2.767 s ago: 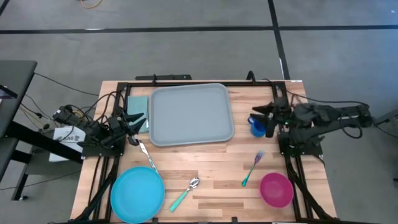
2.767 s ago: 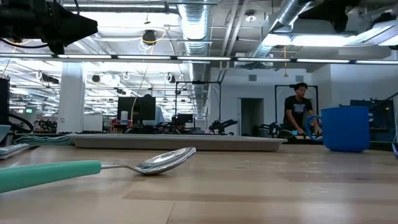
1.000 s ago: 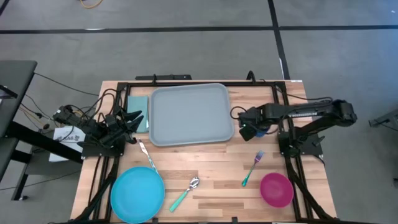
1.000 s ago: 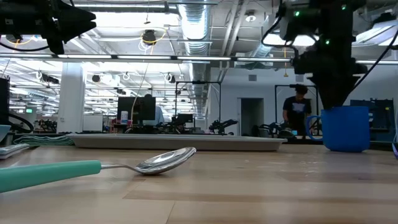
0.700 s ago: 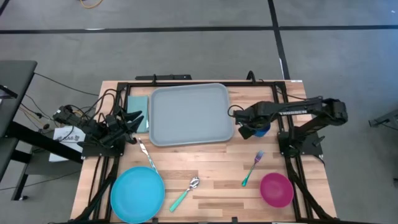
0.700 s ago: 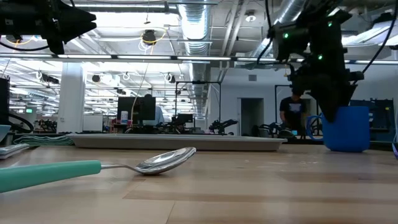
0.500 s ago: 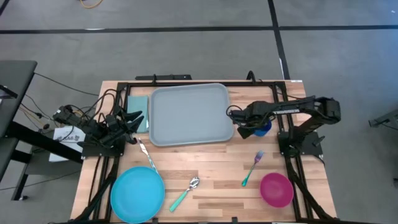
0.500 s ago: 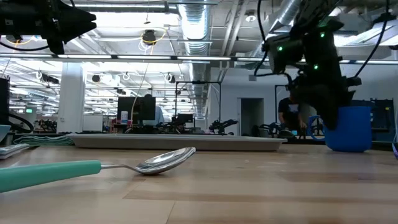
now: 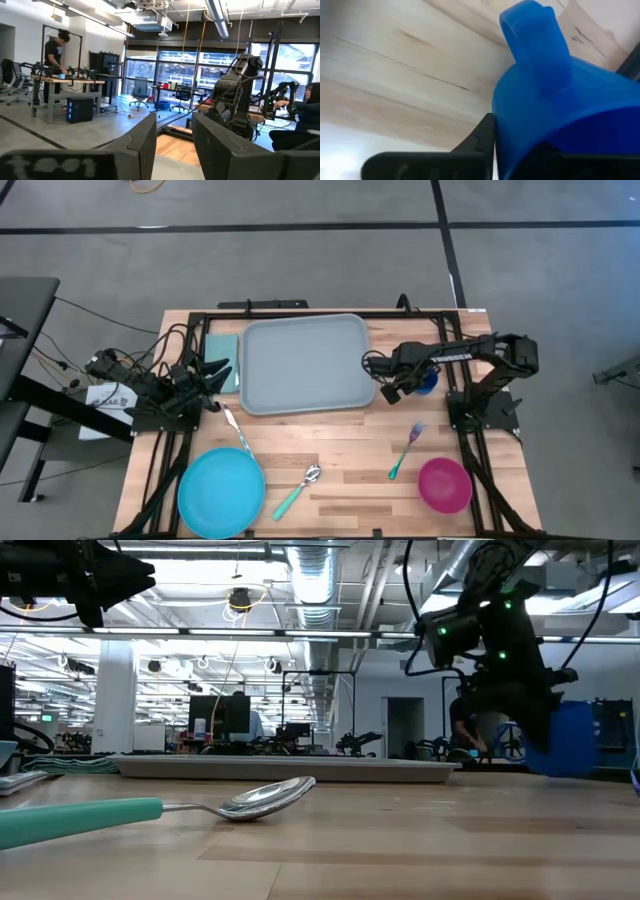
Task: Set up tray
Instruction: Put the blue cup on the gray tray
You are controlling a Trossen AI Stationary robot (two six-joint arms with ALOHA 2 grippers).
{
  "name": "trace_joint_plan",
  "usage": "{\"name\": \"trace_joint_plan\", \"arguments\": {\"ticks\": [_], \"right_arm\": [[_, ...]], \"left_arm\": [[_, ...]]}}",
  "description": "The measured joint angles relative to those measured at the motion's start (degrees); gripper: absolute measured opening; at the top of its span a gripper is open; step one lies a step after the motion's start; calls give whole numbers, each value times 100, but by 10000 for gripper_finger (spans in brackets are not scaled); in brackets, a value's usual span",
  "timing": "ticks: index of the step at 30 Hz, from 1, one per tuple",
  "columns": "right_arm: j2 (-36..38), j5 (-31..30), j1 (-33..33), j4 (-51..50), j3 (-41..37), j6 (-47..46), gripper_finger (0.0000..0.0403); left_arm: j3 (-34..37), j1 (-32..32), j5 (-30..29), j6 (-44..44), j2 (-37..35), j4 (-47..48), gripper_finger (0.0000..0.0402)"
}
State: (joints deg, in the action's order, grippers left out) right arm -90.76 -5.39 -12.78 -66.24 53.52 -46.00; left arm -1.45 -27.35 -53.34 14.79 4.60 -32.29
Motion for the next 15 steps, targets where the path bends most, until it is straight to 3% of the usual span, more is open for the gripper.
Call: {"name": "trace_joint_plan", "arguments": {"ticks": [8,15], "right_arm": [[0,83,94,-68,1200,398,6],[2,-32,-455,1224,2212,1191,11]], "left_arm": [[0,1,1,0,0,38,112],[0,1,0,0,0,31,112]]}}
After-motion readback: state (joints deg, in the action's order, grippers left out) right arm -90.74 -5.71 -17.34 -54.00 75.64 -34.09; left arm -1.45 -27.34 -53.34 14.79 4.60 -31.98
